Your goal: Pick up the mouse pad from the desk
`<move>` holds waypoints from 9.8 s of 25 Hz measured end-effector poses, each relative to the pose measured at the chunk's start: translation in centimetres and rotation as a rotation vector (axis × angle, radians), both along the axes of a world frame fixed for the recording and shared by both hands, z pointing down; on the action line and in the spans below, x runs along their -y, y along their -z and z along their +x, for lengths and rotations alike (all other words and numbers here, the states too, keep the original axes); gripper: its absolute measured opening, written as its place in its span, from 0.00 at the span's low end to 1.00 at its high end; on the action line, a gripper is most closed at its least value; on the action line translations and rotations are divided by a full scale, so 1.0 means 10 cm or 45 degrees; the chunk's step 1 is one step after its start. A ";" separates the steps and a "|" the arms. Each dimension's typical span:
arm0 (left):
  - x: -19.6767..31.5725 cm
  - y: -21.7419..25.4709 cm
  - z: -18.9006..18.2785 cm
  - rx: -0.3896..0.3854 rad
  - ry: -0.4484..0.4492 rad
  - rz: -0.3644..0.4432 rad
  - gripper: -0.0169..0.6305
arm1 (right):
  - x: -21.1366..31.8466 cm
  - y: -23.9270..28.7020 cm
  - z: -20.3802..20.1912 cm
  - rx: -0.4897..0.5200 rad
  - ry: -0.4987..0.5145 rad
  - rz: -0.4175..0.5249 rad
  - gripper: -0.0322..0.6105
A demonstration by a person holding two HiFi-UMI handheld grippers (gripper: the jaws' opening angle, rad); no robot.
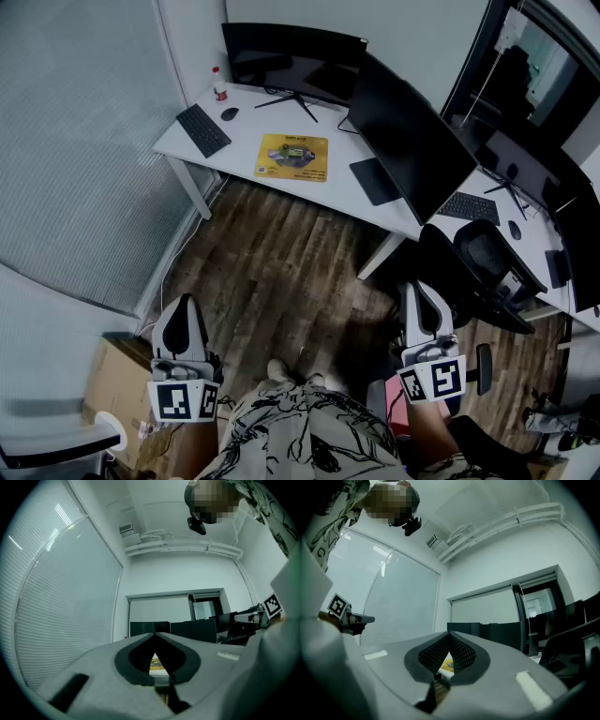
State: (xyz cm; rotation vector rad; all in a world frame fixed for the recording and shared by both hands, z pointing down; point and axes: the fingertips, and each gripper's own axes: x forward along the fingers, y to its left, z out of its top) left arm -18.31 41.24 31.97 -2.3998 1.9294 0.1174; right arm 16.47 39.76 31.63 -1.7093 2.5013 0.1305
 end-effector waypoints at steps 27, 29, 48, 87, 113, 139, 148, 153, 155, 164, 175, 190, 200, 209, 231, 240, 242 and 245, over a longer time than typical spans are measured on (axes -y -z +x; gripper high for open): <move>-0.12 -0.03 -0.05 -0.015 0.005 0.007 0.04 | -0.09 -0.07 -0.09 0.046 0.036 -0.015 0.06; -0.12 -0.03 -0.06 -0.001 0.013 0.007 0.04 | -0.09 -0.06 -0.10 0.052 0.038 -0.008 0.07; -0.06 -0.12 -0.06 0.044 0.031 -0.053 0.39 | -0.09 -0.08 -0.21 0.050 0.090 -0.013 0.33; 0.22 -0.24 -0.24 0.045 0.020 -0.121 0.84 | 0.13 -0.16 -0.32 0.084 0.004 -0.049 0.86; 0.83 -0.49 -0.41 0.010 -0.108 -0.140 0.84 | 0.45 -0.36 -0.55 0.081 -0.107 -0.089 0.86; 2.39 -0.10 0.00 0.042 -0.056 -0.067 0.81 | 2.09 -0.19 -0.07 0.110 -0.061 -0.062 0.84; 2.81 -0.10 0.21 0.049 -0.014 -0.077 0.81 | 2.61 -0.21 0.15 0.124 -0.022 -0.072 0.84; 2.98 -0.12 0.42 0.087 -0.017 -0.083 0.82 | 2.85 -0.23 0.28 0.106 -0.010 -0.074 0.85; 3.02 -0.11 0.47 0.093 -0.001 -0.079 0.82 | 2.92 -0.25 0.31 0.108 0.011 -0.081 0.85; 3.04 -0.17 0.53 0.090 0.046 -0.099 0.82 | 3.12 -0.39 0.33 0.136 0.091 -0.120 0.85; 3.32 -0.30 0.38 0.047 0.082 -0.124 0.82 | 3.42 -0.47 0.28 0.119 0.070 -0.141 0.85; 4.42 -0.28 0.00 0.030 0.049 -0.112 0.82 | 4.37 -0.39 0.08 0.124 -0.070 -0.113 0.85; 5.37 -0.29 -0.17 0.024 -0.040 -0.137 0.82 | 5.11 -0.32 -0.11 0.114 -0.163 -0.113 0.85; 6.04 -0.27 -0.32 -0.024 -0.137 -0.140 0.82 | 5.53 -0.33 -0.25 0.129 -0.248 -0.152 0.80; 7.03 -0.82 0.00 -0.052 -0.289 -0.353 0.82 | 6.42 -0.78 -0.33 0.116 -0.174 -0.337 0.80; 7.18 -1.23 0.16 -0.079 -0.305 -0.480 0.82 | 6.69 -1.17 -0.27 0.088 -0.111 -0.441 0.80; 7.20 -1.35 0.18 -0.070 -0.304 -0.507 0.82 | 6.72 -1.30 -0.24 0.073 -0.107 -0.479 0.80; 7.22 -1.56 0.21 -0.058 -0.308 -0.570 0.81 | 6.76 -1.55 -0.23 0.048 -0.084 -0.546 0.80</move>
